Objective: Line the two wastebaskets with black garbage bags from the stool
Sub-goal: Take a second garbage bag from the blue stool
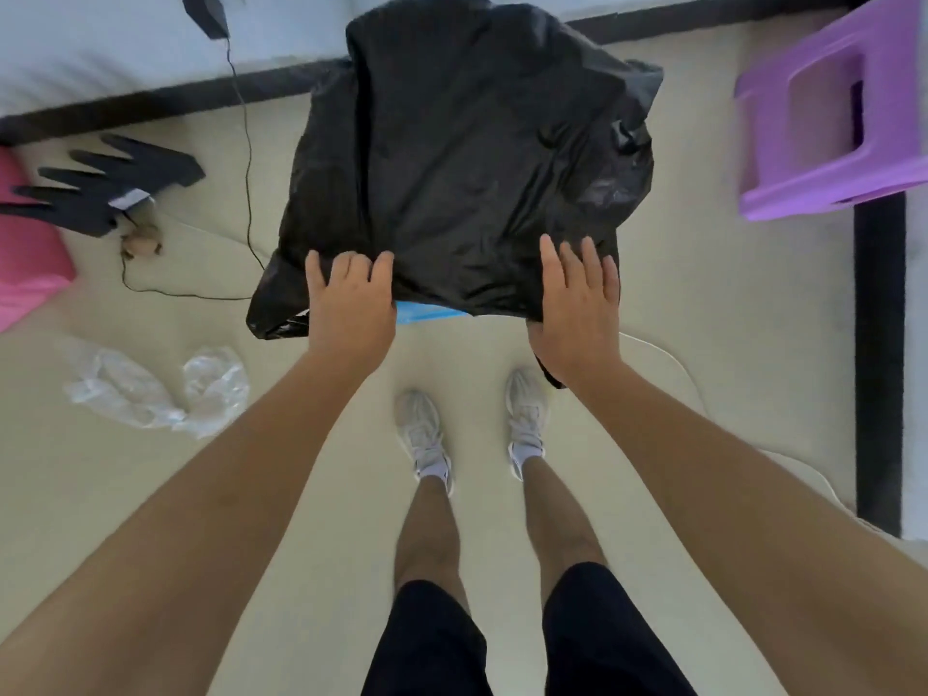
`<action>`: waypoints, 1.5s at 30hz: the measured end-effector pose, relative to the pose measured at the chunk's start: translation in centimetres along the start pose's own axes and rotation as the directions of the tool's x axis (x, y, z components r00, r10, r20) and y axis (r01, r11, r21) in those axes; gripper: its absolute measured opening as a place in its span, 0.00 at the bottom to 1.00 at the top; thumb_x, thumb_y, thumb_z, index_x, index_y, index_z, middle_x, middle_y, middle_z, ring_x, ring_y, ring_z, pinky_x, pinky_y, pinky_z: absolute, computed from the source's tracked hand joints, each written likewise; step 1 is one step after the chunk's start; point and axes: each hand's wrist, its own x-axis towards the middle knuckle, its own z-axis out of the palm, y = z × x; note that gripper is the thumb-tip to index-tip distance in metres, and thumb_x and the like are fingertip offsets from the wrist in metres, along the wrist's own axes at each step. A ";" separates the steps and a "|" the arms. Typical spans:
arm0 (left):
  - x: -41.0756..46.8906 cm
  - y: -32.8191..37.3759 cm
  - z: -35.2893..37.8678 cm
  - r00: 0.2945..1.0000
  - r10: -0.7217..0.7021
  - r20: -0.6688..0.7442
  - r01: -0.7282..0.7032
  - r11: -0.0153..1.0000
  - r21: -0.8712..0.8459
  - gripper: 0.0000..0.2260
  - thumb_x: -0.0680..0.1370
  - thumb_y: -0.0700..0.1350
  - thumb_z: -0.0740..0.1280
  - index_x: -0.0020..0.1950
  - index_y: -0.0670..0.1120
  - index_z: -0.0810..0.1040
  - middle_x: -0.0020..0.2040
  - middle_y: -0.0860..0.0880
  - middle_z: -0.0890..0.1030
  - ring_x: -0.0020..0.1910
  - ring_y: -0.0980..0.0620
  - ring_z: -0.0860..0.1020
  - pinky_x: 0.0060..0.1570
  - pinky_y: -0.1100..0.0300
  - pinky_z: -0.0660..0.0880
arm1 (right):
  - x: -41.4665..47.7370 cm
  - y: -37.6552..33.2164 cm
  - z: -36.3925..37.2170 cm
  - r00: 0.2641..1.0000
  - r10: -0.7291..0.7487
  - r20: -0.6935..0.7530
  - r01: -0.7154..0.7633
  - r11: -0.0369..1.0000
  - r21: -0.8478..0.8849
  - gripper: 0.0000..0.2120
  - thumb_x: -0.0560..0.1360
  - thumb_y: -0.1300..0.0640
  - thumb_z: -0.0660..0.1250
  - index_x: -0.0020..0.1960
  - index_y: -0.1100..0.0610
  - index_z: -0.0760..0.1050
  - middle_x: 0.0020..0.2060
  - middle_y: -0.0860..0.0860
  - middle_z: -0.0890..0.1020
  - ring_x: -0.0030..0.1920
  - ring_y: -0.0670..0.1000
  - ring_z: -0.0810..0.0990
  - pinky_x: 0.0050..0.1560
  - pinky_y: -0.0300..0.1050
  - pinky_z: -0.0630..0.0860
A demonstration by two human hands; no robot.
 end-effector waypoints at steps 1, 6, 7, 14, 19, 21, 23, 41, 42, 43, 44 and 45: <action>-0.3 -0.1 0.6 1.000 0.000 0.011 0.000 1.000 -0.017 0.18 0.77 0.45 0.63 0.66 0.43 0.71 0.56 0.40 0.78 0.60 0.38 0.72 0.68 0.39 0.60 | 0.0 0.3 0.3 1.000 0.025 -0.015 -0.024 0.999 0.021 0.31 0.71 0.58 0.70 0.73 0.57 0.67 0.63 0.59 0.78 0.69 0.62 0.70 0.73 0.60 0.59; -3.0 0.1 -3.0 0.999 -0.029 -0.039 0.024 0.991 -0.135 0.10 0.77 0.40 0.61 0.57 0.40 0.75 0.47 0.38 0.77 0.46 0.37 0.74 0.41 0.47 0.69 | 0.3 0.6 -4.1 0.999 0.021 0.039 -0.026 0.989 0.143 0.16 0.75 0.59 0.64 0.62 0.54 0.76 0.46 0.53 0.83 0.48 0.58 0.79 0.45 0.49 0.69; -3.1 0.1 -4.6 0.996 -0.030 -0.083 0.018 0.991 -0.136 0.09 0.78 0.39 0.61 0.56 0.39 0.75 0.45 0.39 0.76 0.43 0.38 0.74 0.36 0.49 0.68 | 0.7 0.7 -5.5 1.000 0.013 0.028 -0.017 0.989 0.146 0.16 0.75 0.58 0.63 0.62 0.54 0.75 0.46 0.53 0.82 0.47 0.58 0.78 0.42 0.48 0.67; -2.9 -1.8 -18.9 0.920 0.083 -0.383 -0.137 0.984 -0.116 0.13 0.79 0.54 0.58 0.54 0.44 0.70 0.45 0.44 0.73 0.40 0.45 0.73 0.32 0.55 0.68 | 2.5 0.5 -17.5 0.976 0.089 -0.201 -0.043 0.974 0.224 0.13 0.78 0.55 0.60 0.59 0.57 0.74 0.48 0.56 0.78 0.46 0.58 0.76 0.39 0.47 0.68; -5.5 -1.0 -27.2 0.905 0.168 -0.391 -0.199 0.979 -0.041 0.21 0.75 0.62 0.63 0.55 0.46 0.70 0.46 0.46 0.73 0.39 0.47 0.73 0.32 0.54 0.70 | -1.7 0.3 -25.7 0.928 0.198 -0.314 -0.117 0.959 0.260 0.14 0.77 0.52 0.58 0.59 0.56 0.73 0.49 0.56 0.76 0.45 0.59 0.77 0.38 0.48 0.70; -7.7 0.7 -29.9 0.879 0.226 -0.420 -0.277 0.959 -0.063 0.15 0.78 0.56 0.62 0.54 0.45 0.70 0.46 0.45 0.74 0.39 0.44 0.76 0.34 0.54 0.66 | -5.7 1.2 -28.9 0.889 0.255 -0.380 -0.158 0.950 0.270 0.16 0.77 0.48 0.58 0.59 0.56 0.73 0.48 0.56 0.76 0.44 0.60 0.78 0.37 0.48 0.69; -10.1 2.8 -32.4 0.828 0.313 -0.465 -0.371 0.928 -0.037 0.12 0.79 0.52 0.61 0.53 0.44 0.71 0.45 0.44 0.75 0.37 0.42 0.76 0.33 0.54 0.65 | -10.2 2.1 -31.5 0.846 0.307 -0.435 -0.192 0.938 0.287 0.21 0.77 0.42 0.58 0.62 0.54 0.72 0.50 0.56 0.77 0.45 0.59 0.79 0.38 0.49 0.72; -53.1 40.8 -33.1 -0.122 0.938 -0.324 -0.949 -0.014 0.316 0.12 0.78 0.50 0.63 0.57 0.46 0.74 0.45 0.49 0.78 0.35 0.49 0.78 0.32 0.58 0.71 | -75.3 9.7 -28.9 -0.096 0.995 0.023 -0.782 -0.090 0.617 0.12 0.75 0.60 0.59 0.57 0.58 0.74 0.51 0.58 0.80 0.45 0.59 0.75 0.41 0.44 0.69; -57.4 42.3 -31.2 -0.184 0.936 -0.299 -0.946 -0.087 0.311 0.11 0.78 0.50 0.63 0.57 0.46 0.74 0.45 0.49 0.78 0.35 0.50 0.78 0.33 0.57 0.73 | -79.9 8.6 -27.2 -0.150 0.988 0.036 -0.758 -0.138 0.637 0.12 0.75 0.60 0.59 0.57 0.58 0.74 0.50 0.57 0.79 0.44 0.58 0.75 0.41 0.45 0.70; -61.8 43.6 -29.1 -0.240 0.930 -0.279 -0.943 -0.154 0.295 0.11 0.78 0.50 0.63 0.56 0.46 0.74 0.45 0.49 0.79 0.35 0.50 0.78 0.34 0.55 0.76 | -84.4 7.5 -25.4 -0.195 0.980 0.048 -0.734 -0.178 0.656 0.12 0.75 0.61 0.58 0.56 0.57 0.74 0.49 0.57 0.79 0.45 0.59 0.76 0.40 0.46 0.71; -66.3 44.8 -27.0 -0.286 0.922 -0.260 -0.939 -0.215 0.269 0.10 0.77 0.50 0.64 0.56 0.47 0.74 0.45 0.50 0.79 0.36 0.49 0.78 0.36 0.54 0.77 | -88.9 6.1 -23.7 -0.233 0.970 0.066 -0.704 -0.215 0.677 0.11 0.75 0.61 0.57 0.54 0.57 0.74 0.48 0.57 0.79 0.45 0.59 0.77 0.39 0.46 0.72; -70.6 45.9 -24.7 -0.328 0.915 -0.236 -0.931 -0.271 0.243 0.10 0.77 0.49 0.64 0.55 0.47 0.74 0.45 0.50 0.79 0.37 0.49 0.78 0.37 0.53 0.77 | -93.4 4.7 -22.0 -0.270 0.959 0.091 -0.664 -0.254 0.703 0.10 0.74 0.62 0.57 0.52 0.57 0.73 0.47 0.57 0.79 0.44 0.60 0.77 0.39 0.47 0.73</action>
